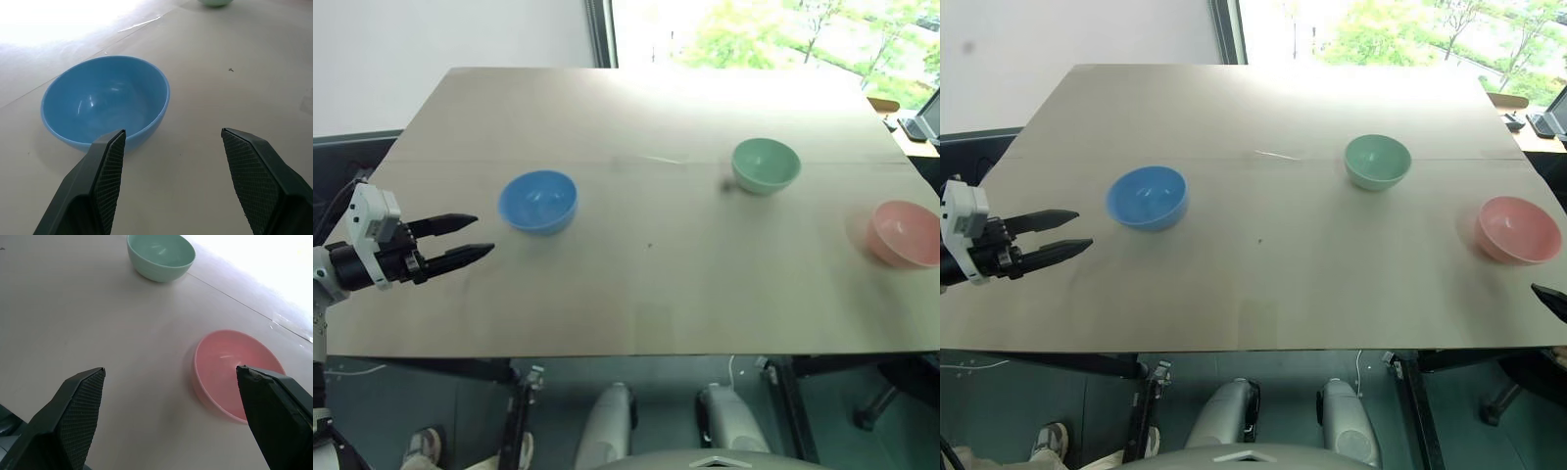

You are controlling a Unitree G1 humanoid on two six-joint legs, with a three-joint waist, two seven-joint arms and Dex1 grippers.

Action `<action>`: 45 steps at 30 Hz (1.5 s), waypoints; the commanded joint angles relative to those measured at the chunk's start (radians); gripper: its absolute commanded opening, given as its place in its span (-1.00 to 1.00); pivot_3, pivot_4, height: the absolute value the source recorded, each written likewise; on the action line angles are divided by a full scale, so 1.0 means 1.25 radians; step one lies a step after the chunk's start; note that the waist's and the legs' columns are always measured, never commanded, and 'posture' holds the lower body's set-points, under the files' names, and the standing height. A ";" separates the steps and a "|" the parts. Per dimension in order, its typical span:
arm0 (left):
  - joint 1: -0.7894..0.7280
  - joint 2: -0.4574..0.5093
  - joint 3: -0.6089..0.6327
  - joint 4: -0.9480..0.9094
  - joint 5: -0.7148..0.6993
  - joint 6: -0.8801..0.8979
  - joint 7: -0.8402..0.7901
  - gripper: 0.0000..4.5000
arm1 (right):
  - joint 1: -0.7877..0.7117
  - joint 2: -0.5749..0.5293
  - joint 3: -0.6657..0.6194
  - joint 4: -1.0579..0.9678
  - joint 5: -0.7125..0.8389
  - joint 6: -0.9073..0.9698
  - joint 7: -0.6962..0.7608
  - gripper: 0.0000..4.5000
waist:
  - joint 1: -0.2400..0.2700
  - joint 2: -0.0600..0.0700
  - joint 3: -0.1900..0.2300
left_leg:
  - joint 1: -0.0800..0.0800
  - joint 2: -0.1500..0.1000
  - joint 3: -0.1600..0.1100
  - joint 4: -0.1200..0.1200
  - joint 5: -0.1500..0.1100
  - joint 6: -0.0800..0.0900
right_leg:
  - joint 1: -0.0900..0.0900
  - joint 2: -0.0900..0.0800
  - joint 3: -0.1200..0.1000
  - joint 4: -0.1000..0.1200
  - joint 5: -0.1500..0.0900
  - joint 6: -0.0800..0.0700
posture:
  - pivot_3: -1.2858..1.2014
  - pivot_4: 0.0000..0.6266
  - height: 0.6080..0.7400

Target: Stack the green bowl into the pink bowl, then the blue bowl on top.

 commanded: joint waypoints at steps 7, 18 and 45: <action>-0.131 -0.021 -0.061 -0.055 -0.020 0.078 0.011 0.47 | -0.073 -0.004 0.021 -0.021 0.008 0.027 -0.064 1.00 | 0.002 -0.001 0.000 | 0.001 0.000 0.000 0.000 0.000 0.000 | 0.001 0.000 0.001 0.000 0.000 0.000 | 0.03 -0.52 1.00; -0.203 -0.137 -0.149 -0.241 -0.073 0.140 0.037 0.47 | -0.229 -0.027 0.318 -0.058 -0.156 0.125 -0.320 1.00 | -0.001 -0.002 0.000 | 0.001 0.000 0.001 0.002 0.000 0.000 | 0.001 0.001 0.001 0.001 0.000 0.000 | 0.03 -0.52 1.00; -0.238 -0.271 -0.239 -0.338 -0.093 0.144 0.092 0.49 | -0.589 0.007 0.676 0.177 -0.330 0.163 -0.401 -0.98 | -0.003 -0.001 0.001 | -0.001 -0.001 -0.001 0.003 0.000 0.000 | -0.001 0.001 0.001 0.002 0.001 0.000 | 0.03 -0.52 1.00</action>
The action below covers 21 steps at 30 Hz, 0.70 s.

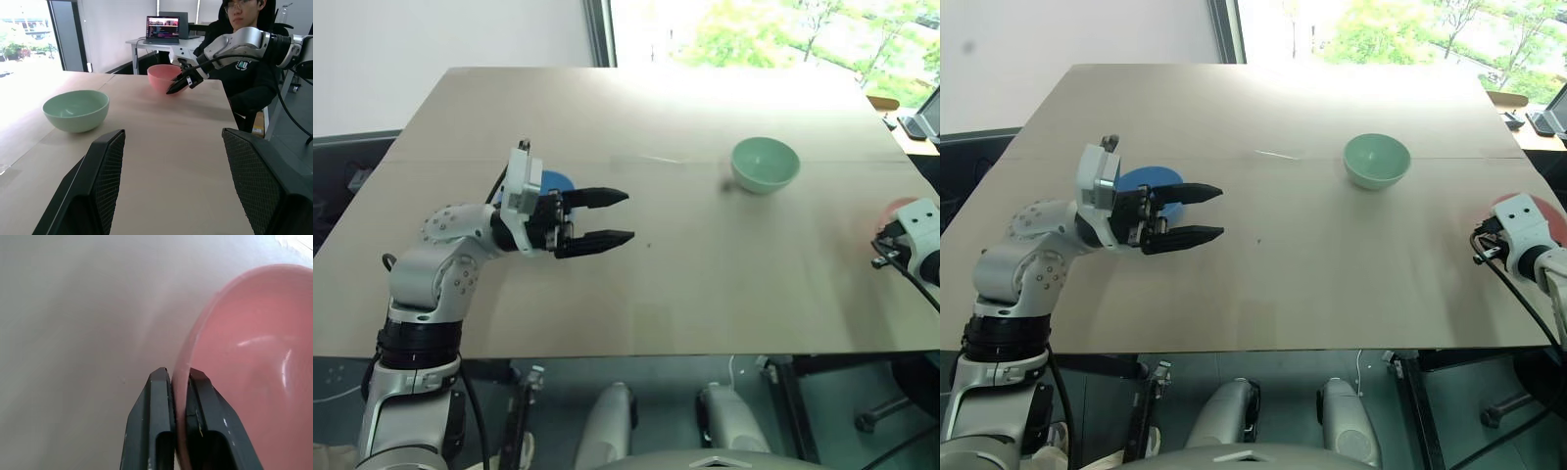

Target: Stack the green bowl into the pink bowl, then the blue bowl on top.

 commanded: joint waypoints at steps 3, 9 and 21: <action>0.029 0.017 0.021 0.016 0.033 -0.044 -0.004 0.49 | 0.016 0.051 0.071 -0.292 0.073 0.001 0.061 -0.98 | -0.004 0.000 0.000 | 0.000 0.001 0.000 0.000 0.000 0.000 | 0.000 0.000 0.000 0.000 0.000 0.000 | 0.03 -0.52 1.00; 0.046 0.027 0.034 0.022 0.038 -0.048 0.000 0.49 | -0.067 0.198 0.316 -0.395 0.005 0.014 0.013 -0.98 | 0.000 0.001 0.000 | 0.000 0.002 -0.002 0.000 0.000 0.000 | 0.000 0.002 -0.002 0.000 0.000 0.000 | 0.03 -0.52 1.00; 0.071 0.048 0.044 -0.006 0.040 -0.050 0.010 0.49 | -0.213 0.295 0.483 -0.251 -0.118 0.023 0.033 -0.98 | 0.005 0.000 0.000 | -0.009 0.000 -0.007 0.006 0.000 0.000 | -0.005 0.001 -0.007 0.001 0.000 -0.001 | 0.03 -0.52 1.00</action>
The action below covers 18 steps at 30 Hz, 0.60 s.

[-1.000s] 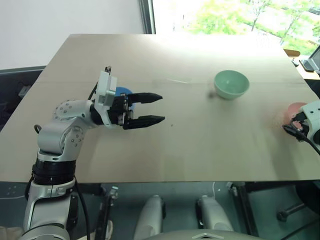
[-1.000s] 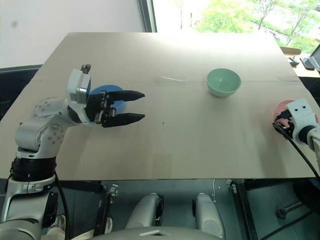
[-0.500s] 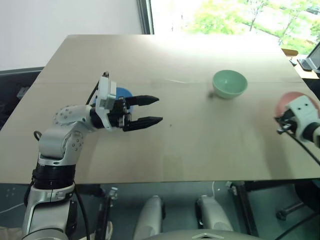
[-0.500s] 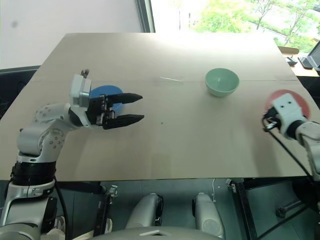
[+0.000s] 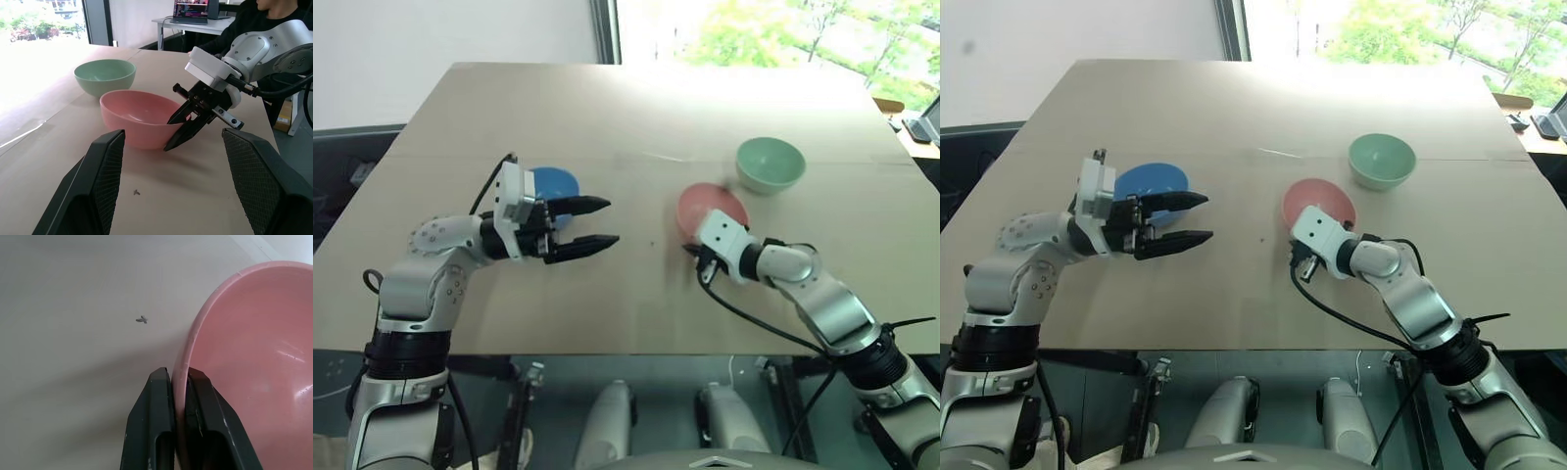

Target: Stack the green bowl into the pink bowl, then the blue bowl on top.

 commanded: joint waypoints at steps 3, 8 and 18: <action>0.016 0.008 0.024 -0.044 -0.005 -0.009 0.015 0.49 | -0.018 -0.033 0.000 0.012 -0.020 0.018 0.044 -0.98 | 0.001 0.000 0.000 | 0.000 0.000 0.000 0.000 0.000 0.000 | 0.000 0.000 0.000 0.001 0.000 0.000 | 0.03 -0.52 1.00; 0.014 0.004 0.019 -0.046 -0.004 -0.011 0.021 0.49 | -0.026 -0.055 -0.003 0.003 -0.035 0.033 0.068 -0.98 | 0.000 0.000 0.000 | 0.000 0.000 -0.001 0.000 0.000 0.000 | 0.000 0.000 -0.001 0.001 0.000 0.000 | 0.03 -0.52 1.00; 0.011 -0.007 0.008 -0.049 0.005 -0.017 0.024 0.49 | -0.056 -0.038 -0.008 0.045 -0.036 0.016 0.097 -0.98 | -0.002 0.000 0.000 | 0.001 0.000 0.000 0.001 0.000 0.000 | 0.000 0.000 -0.001 0.002 0.000 0.000 | 0.03 -0.52 1.00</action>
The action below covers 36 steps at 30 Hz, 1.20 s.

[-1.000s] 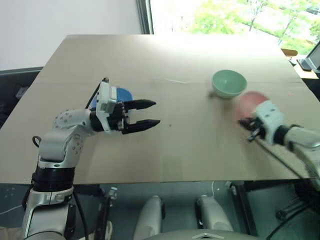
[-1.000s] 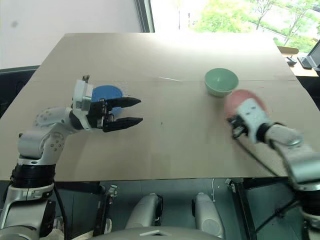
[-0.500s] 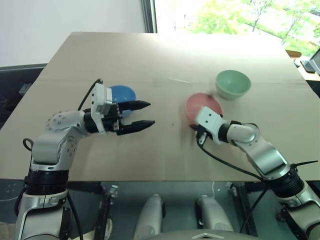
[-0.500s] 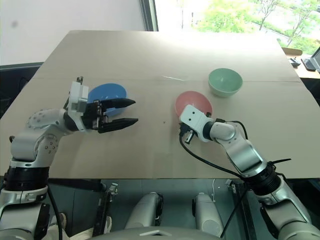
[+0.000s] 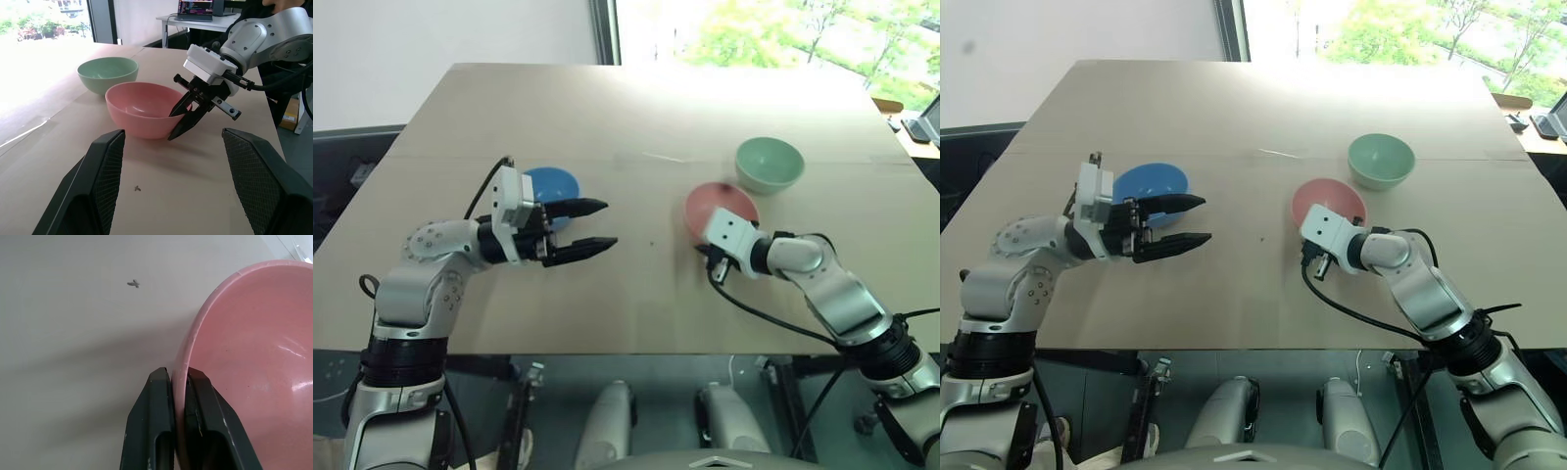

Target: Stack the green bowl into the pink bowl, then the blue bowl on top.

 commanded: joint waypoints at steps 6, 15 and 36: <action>-0.018 -0.013 0.002 -0.035 -0.009 -0.002 0.020 0.49 | -0.022 0.008 -0.045 0.011 0.027 0.009 0.035 0.21 | -0.001 0.000 0.000 | -0.001 0.000 0.000 0.000 0.000 0.000 | -0.001 0.000 0.000 0.001 0.000 0.000 | 0.03 -0.52 1.00; -0.026 -0.030 -0.003 -0.040 -0.017 0.009 0.038 0.49 | 0.026 -0.037 -0.404 -0.201 0.375 0.109 0.146 0.97 | 0.000 0.000 0.000 | -0.001 0.000 0.000 0.000 0.000 0.000 | -0.002 0.000 0.000 0.002 0.000 0.000 | 0.03 -0.52 1.00; -0.014 -0.065 0.034 -0.068 -0.035 0.016 0.099 0.49 | -0.403 -0.044 -0.089 1.003 -0.223 -0.767 -0.038 0.86 | -0.024 0.001 0.002 | -0.002 -0.001 0.008 -0.001 0.000 0.000 | -0.008 -0.001 0.008 0.007 0.000 0.000 | 0.03 -0.52 1.00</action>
